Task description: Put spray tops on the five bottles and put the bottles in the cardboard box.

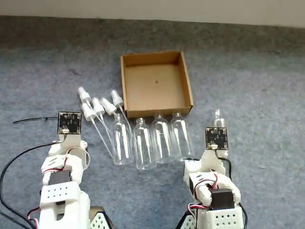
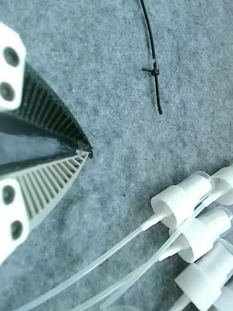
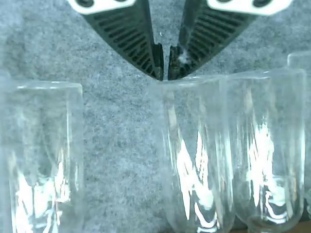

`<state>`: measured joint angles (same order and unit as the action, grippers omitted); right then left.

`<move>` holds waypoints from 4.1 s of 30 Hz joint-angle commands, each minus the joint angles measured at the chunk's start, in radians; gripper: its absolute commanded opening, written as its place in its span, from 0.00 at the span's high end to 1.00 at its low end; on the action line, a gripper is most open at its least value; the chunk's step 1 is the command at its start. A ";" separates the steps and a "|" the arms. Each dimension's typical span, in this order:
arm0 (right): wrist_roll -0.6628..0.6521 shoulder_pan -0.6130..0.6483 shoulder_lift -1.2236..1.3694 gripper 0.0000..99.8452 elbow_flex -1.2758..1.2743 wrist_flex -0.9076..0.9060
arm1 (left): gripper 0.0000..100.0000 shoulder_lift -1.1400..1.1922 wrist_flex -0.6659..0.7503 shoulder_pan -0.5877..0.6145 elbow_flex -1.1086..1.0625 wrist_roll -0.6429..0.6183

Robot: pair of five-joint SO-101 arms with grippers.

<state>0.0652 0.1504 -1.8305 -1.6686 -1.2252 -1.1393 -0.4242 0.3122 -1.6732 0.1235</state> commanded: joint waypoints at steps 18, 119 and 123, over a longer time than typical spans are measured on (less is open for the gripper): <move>0.005 -0.008 -0.004 1.00 -0.131 -0.005 | 0.99 -0.013 -0.003 -0.013 -0.019 0.003; -0.143 0.151 -0.007 0.99 -0.130 -0.004 | 0.99 -0.013 -0.003 -0.016 -0.019 0.003; -0.505 0.148 -0.007 0.99 -0.128 -0.004 | 0.99 -0.013 -0.003 -0.016 -0.019 0.003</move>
<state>-0.1864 0.2931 -1.8305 -1.6686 -1.2252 -1.1393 -0.4242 0.3122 -1.6732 0.1235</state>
